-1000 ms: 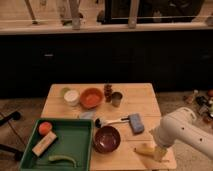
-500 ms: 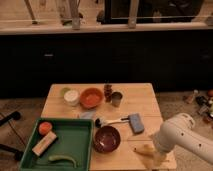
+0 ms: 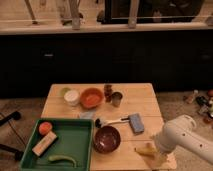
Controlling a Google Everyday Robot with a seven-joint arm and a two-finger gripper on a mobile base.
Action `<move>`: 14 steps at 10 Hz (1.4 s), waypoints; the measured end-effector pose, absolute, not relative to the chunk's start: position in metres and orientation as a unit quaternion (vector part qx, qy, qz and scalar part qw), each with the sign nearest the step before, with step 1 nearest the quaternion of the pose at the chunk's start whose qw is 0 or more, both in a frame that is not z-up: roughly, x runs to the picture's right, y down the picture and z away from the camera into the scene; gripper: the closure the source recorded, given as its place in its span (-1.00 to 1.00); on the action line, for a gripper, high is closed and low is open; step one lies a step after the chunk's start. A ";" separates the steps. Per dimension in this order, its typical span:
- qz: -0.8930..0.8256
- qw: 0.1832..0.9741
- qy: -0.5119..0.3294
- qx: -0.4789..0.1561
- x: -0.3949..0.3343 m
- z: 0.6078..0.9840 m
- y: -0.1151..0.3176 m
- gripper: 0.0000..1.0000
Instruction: Place banana in metal cup
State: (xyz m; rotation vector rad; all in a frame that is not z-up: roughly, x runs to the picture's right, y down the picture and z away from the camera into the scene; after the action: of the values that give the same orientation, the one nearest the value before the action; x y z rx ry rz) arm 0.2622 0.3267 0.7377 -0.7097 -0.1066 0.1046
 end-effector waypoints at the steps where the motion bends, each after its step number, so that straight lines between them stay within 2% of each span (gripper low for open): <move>1: 0.050 0.935 -0.054 -0.347 0.261 0.739 0.327 -0.53; 2: 0.050 0.935 -0.056 -0.348 0.257 0.741 0.329 -0.45; 4: 0.056 0.934 -0.057 -0.349 0.252 0.746 0.329 -0.50; 8: 0.061 0.932 -0.060 -0.353 0.274 0.743 0.335 0.03; 10: 0.062 0.932 -0.061 -0.352 0.265 0.744 0.334 0.00; 11: 0.061 0.932 -0.063 -0.351 0.257 0.745 0.333 0.06; 12: 0.058 0.933 -0.061 -0.349 0.257 0.743 0.334 0.19; 14: 0.051 0.937 -0.061 -0.340 0.261 0.729 0.312 0.67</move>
State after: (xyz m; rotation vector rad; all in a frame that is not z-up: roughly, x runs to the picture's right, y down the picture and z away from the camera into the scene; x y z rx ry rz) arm 0.2613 0.3125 0.7294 -0.6943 -0.1248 0.1038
